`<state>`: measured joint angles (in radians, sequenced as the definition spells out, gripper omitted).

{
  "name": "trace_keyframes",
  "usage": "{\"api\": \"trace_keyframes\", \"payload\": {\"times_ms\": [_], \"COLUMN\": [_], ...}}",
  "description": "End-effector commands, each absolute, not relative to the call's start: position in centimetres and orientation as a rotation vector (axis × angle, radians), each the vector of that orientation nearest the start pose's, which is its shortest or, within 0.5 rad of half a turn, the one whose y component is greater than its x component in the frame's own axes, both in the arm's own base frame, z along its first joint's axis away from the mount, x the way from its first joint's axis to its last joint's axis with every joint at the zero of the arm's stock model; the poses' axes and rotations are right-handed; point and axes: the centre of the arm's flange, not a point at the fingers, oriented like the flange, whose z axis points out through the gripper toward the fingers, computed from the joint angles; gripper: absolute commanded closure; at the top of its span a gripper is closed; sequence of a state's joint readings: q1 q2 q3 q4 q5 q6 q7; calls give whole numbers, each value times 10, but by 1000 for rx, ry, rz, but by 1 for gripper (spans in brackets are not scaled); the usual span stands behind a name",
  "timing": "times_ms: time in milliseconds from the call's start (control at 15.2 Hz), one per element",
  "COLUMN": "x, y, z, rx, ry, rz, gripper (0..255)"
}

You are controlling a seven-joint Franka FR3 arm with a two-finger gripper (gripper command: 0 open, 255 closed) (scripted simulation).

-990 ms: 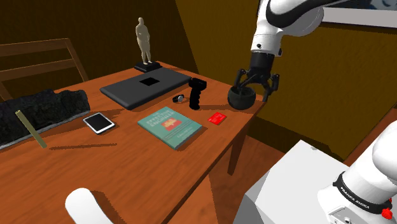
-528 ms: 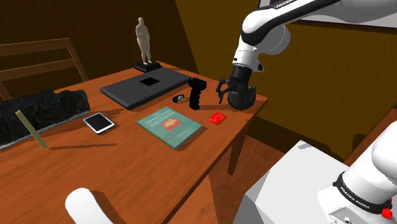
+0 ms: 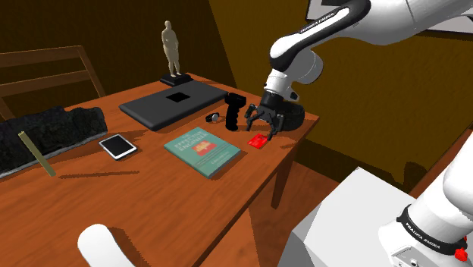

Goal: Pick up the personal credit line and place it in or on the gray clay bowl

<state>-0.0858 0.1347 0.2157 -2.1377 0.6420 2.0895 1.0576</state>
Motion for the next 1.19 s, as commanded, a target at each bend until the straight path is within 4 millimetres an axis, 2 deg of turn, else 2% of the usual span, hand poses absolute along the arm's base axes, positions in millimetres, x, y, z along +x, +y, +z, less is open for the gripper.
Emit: {"api": "trace_keyframes", "payload": {"times_ms": [0, 264, 792, 858, 1122], "x": [536, 533, 533, 533, 533], "y": [104, 117, 117, 117, 118], "z": [330, 310, 310, 310, 310], "rx": [-2146, -2146, -2146, -2146, -2146], "ry": [1655, 1655, 1655, 1655, 1655], "rz": [638, 638, 638, 638, 639], "gripper": [0, 0, 0, 255, 255]}}
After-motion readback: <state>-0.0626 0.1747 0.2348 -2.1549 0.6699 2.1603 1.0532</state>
